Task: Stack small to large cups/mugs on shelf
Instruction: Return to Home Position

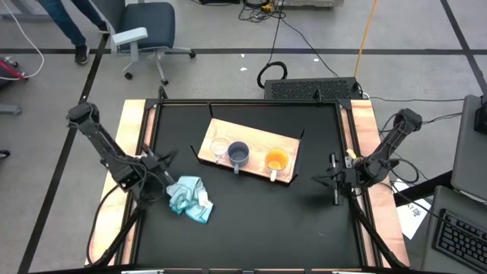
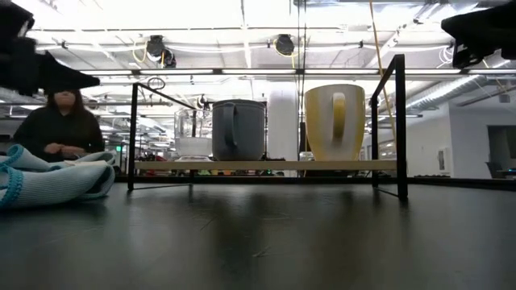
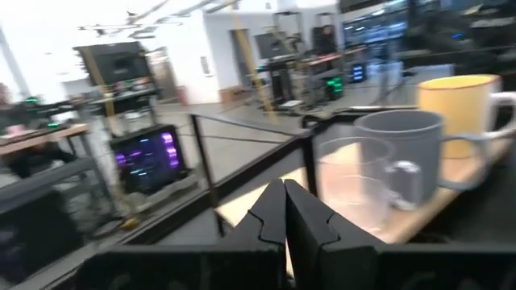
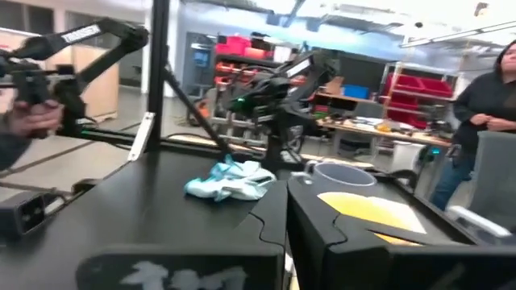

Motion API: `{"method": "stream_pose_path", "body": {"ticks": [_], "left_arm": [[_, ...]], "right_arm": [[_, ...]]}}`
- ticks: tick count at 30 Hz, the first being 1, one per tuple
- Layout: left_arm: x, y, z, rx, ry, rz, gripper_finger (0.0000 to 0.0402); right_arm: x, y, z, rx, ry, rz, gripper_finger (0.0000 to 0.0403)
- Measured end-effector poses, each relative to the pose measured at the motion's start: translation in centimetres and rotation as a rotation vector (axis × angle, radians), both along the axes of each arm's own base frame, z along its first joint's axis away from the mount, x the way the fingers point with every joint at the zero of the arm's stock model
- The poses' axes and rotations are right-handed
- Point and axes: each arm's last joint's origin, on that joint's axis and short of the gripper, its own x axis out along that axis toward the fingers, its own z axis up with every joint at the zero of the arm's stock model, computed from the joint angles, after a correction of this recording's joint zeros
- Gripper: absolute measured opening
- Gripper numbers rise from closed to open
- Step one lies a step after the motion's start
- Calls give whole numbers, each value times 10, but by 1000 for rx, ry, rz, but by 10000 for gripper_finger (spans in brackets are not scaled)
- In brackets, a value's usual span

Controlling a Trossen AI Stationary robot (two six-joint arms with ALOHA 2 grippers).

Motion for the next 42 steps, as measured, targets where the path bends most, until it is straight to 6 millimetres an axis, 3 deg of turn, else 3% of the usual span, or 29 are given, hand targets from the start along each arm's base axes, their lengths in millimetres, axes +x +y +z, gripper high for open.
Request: {"method": "stream_pose_path", "body": {"ticks": [20,27,30,35,42], "left_arm": [[22,12,3,141,140,241,0],[30,15,3,126,261,239,0],[40,11,6,129,365,152,0],[62,4,18,170,501,-244,0],[75,27,22,125,507,-483,0]], "right_arm": [[16,-14,-15,-8,137,116,0],[20,-19,-17,31,155,144,0],[21,-20,-18,30,167,157,0],[23,-23,-19,57,182,139,0],[25,-23,-21,84,208,136,0]]}}
